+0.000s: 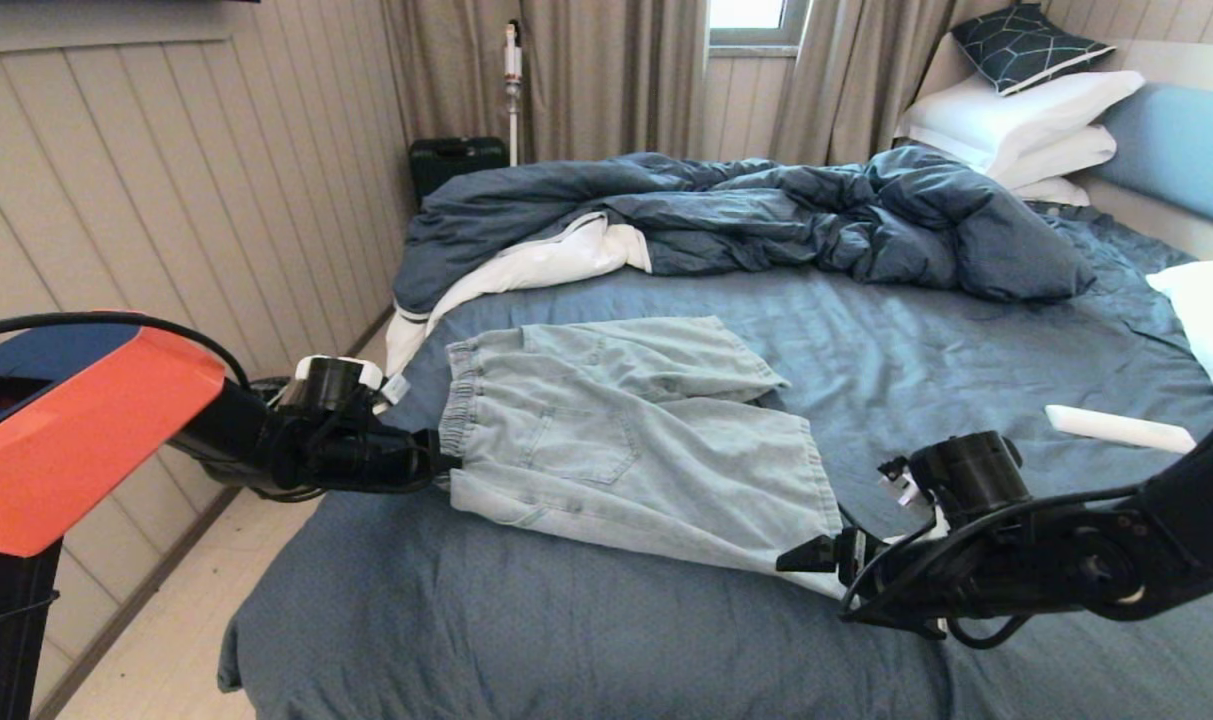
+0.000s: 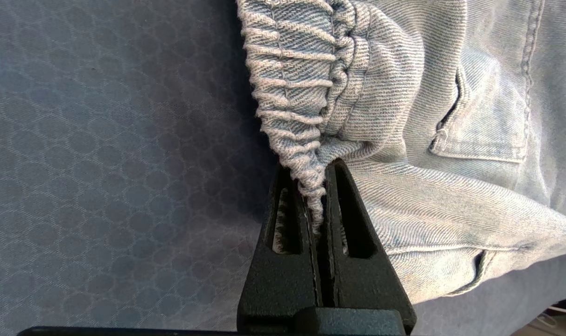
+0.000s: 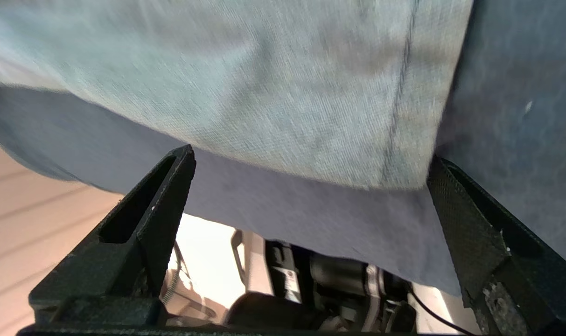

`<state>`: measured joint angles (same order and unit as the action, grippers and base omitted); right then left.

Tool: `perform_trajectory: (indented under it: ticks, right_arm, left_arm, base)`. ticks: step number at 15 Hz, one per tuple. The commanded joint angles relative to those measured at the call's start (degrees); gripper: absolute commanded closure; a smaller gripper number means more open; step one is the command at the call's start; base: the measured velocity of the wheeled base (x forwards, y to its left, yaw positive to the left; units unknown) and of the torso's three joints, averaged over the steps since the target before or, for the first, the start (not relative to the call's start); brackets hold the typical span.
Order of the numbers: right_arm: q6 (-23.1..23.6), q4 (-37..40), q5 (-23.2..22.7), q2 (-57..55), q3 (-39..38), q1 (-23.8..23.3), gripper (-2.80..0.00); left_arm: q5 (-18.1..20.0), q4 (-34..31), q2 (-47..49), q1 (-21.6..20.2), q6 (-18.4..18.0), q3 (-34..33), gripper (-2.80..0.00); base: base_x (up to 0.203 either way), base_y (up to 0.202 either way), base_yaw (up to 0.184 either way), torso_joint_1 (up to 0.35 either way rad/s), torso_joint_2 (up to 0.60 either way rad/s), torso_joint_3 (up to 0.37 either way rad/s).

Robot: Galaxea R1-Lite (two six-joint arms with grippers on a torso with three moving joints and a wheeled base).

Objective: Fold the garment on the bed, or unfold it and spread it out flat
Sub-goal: Fold the blue shorts

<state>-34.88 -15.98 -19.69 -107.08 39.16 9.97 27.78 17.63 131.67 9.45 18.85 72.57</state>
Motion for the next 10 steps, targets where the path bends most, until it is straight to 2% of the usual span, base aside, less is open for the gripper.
perform_trajectory:
  ticks: [1, 6, 8, 10]
  right_arm:
    - [-0.74, -0.15, -0.20, 0.93, 0.65, -0.16, -2.80]
    - [-8.99, -3.25, -0.08, -0.47, 0.23, -0.04, -2.80]
    - [-15.40, -3.13, 0.03, -3.07, 2.34, -0.18, -2.80]
    - [-17.30, -2.92, 0.08, -3.22, 2.87, -0.04, -2.80]
  left_arm:
    - [0.20, 0.13, -0.12, 0.04, 0.20, -0.09, 0.00]
    - [0.34, 0.18, -0.36, 0.04, 0.31, -0.54, 0.00]
    - [0.34, 0.21, -0.41, -0.04, 0.31, -0.64, 0.00]
    - [0.34, 0.30, -0.36, -0.04, 0.23, -0.76, 0.00]
  base:
    - [0.000, 0.000, 0.000, 0.000, 0.00, 0.000]
    - [0.000, 0.000, 0.000, 0.000, 0.00, 0.000]
    - [0.000, 0.000, 0.000, 0.000, 0.00, 0.000]
    - [0.000, 0.000, 0.000, 0.000, 0.00, 0.000]
